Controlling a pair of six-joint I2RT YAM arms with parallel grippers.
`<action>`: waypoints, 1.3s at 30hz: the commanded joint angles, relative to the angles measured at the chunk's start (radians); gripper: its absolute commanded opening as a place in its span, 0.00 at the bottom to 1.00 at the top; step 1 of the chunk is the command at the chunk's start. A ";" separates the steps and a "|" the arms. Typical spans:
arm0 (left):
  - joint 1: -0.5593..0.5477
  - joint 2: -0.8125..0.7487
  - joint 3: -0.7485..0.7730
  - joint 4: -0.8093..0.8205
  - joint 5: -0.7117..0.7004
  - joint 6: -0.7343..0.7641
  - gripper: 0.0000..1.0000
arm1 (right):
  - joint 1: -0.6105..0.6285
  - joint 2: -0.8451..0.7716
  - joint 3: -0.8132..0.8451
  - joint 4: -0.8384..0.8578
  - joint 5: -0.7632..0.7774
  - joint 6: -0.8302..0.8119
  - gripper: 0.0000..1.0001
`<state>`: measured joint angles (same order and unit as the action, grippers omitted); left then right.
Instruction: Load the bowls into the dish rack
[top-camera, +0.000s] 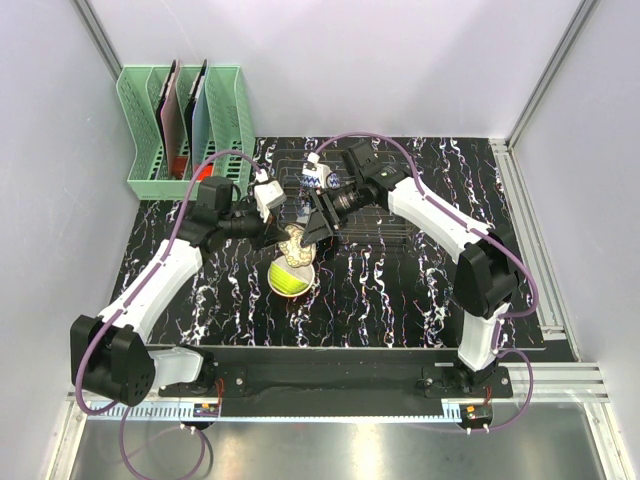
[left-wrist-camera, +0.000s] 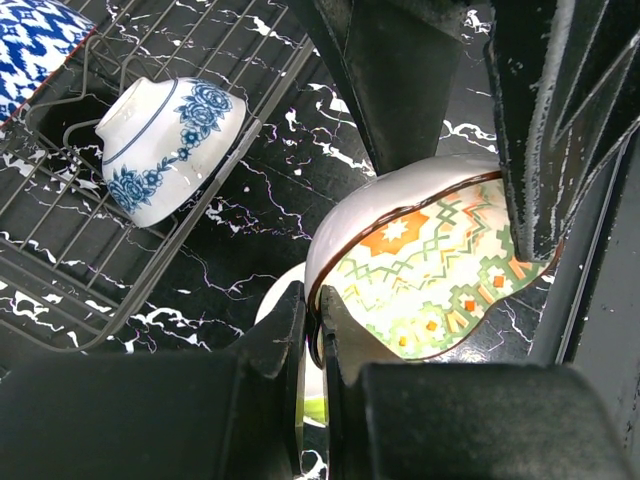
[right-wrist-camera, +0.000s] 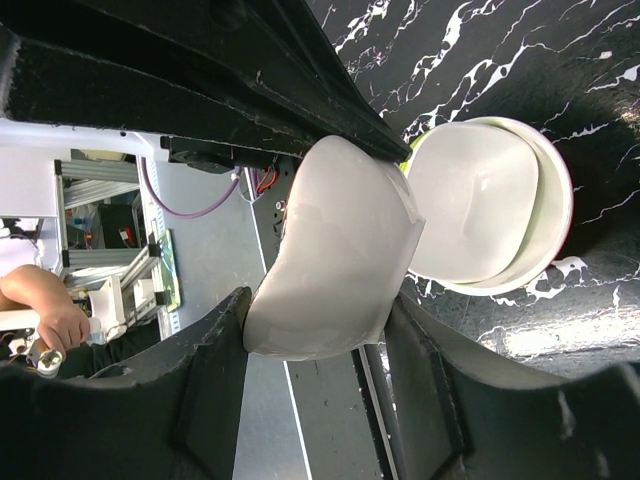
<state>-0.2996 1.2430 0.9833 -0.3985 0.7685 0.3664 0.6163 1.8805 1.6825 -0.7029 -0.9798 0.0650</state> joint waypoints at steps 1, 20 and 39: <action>-0.001 -0.017 0.055 0.076 0.008 -0.009 0.16 | 0.025 -0.017 0.011 0.023 0.001 0.004 0.00; 0.261 -0.059 0.022 -0.051 0.032 0.087 0.99 | 0.019 -0.109 0.075 -0.012 0.697 -0.145 0.00; 0.097 0.088 -0.023 -0.191 -0.020 0.166 0.99 | 0.019 -0.063 0.112 0.101 1.311 -0.393 0.00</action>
<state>-0.1417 1.2678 0.9676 -0.5861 0.7738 0.5262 0.6327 1.8053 1.7775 -0.7292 0.0853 -0.2173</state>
